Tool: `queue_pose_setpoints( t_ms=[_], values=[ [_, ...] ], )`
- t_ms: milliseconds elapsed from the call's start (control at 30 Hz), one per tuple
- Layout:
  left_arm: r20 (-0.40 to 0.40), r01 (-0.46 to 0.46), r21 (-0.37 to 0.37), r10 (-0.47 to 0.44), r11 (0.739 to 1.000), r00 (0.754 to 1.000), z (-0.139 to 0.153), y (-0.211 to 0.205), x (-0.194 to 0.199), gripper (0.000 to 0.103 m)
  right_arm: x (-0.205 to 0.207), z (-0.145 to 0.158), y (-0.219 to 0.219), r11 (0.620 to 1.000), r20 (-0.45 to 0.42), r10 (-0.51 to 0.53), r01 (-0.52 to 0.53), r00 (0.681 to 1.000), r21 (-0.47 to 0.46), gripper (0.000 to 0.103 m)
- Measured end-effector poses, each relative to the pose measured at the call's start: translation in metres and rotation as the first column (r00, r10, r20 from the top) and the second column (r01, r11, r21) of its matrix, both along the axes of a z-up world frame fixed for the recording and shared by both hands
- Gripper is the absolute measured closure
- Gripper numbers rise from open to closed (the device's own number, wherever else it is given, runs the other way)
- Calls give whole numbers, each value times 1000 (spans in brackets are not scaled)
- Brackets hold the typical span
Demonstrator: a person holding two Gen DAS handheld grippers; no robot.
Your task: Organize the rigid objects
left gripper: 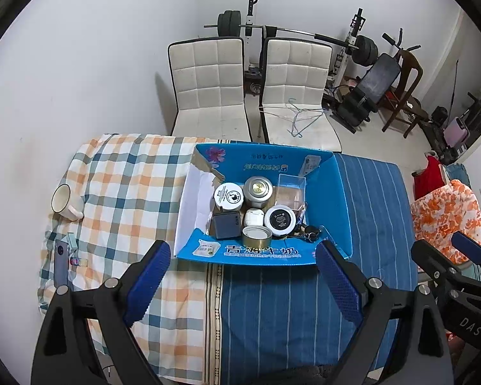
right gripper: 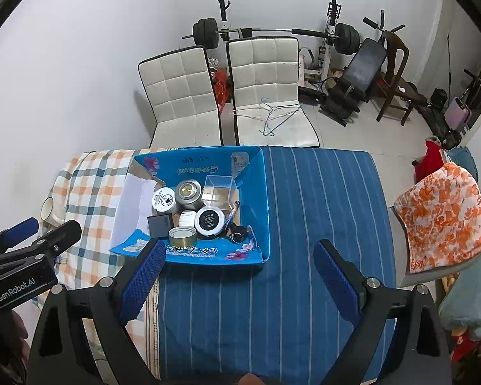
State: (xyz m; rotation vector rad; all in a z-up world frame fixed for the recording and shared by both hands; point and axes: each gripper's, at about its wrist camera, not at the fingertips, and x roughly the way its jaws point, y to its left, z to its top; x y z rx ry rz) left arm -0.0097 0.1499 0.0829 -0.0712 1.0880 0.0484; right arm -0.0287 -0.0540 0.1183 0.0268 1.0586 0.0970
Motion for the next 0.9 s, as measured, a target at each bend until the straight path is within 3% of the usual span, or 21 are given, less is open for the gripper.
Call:
queue_pose_setpoints(
  t_ms=[900],
  values=[
    [5,-11,4,11,1000,1000,-3,5,-1,10,5,0,-4,999,7,-7,7,1000,-32,7]
  ],
)
